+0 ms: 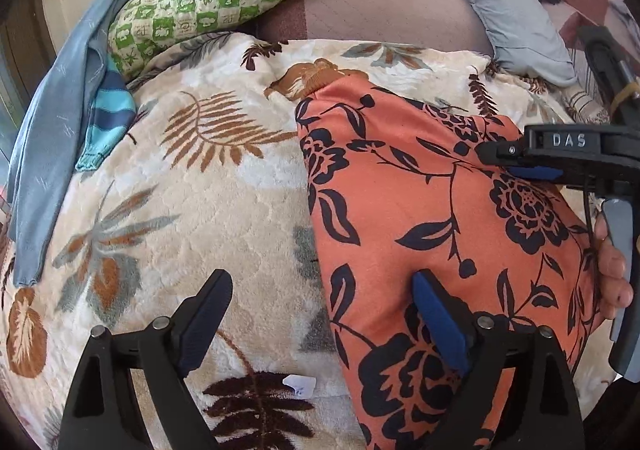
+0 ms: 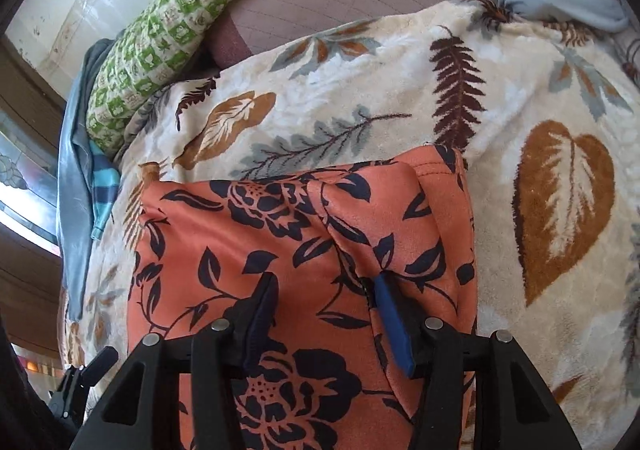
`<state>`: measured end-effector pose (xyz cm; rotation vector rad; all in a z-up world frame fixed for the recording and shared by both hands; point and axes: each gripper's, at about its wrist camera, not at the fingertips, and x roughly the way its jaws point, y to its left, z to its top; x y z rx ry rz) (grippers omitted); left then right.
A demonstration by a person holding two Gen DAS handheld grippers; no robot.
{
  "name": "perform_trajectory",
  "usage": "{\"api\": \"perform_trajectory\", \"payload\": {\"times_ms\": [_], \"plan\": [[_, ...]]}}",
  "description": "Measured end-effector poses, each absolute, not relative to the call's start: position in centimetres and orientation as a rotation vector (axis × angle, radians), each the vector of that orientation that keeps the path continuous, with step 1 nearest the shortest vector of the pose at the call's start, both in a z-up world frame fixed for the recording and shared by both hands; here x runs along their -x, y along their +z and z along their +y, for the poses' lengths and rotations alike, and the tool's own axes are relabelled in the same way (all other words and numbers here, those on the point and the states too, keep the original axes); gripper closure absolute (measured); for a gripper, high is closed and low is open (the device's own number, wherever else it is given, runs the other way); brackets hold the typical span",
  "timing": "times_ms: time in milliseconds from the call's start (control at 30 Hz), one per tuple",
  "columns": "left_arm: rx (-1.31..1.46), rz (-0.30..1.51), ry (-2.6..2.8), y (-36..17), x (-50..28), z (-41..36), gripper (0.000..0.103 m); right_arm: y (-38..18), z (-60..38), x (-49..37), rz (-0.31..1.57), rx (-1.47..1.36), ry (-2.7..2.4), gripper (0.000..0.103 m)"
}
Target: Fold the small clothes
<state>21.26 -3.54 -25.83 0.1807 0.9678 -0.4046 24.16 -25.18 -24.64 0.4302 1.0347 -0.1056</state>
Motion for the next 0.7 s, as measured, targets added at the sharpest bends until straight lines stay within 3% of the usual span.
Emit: {"api": "perform_trajectory", "payload": {"times_ms": [233,400,533,700], "plan": [[-0.235,0.930,-0.389,-25.8,-20.7,-4.4,0.010,-20.0,-21.5,-23.8,0.820,-0.387,0.046,0.048],[-0.196,0.958,-0.382,-25.9,-21.0,-4.4,0.010,-21.2,-17.7,-25.7,0.884,-0.384,0.112,0.048],[-0.175,0.979,-0.372,-26.1,-20.8,-4.1,0.010,-26.9,-17.4,-28.8,1.112,-0.468,0.103,0.048],[-0.022,1.026,-0.365,-26.2,-20.1,-2.4,0.010,-27.3,-18.0,-28.2,1.071,-0.491,0.139,0.048]]}}
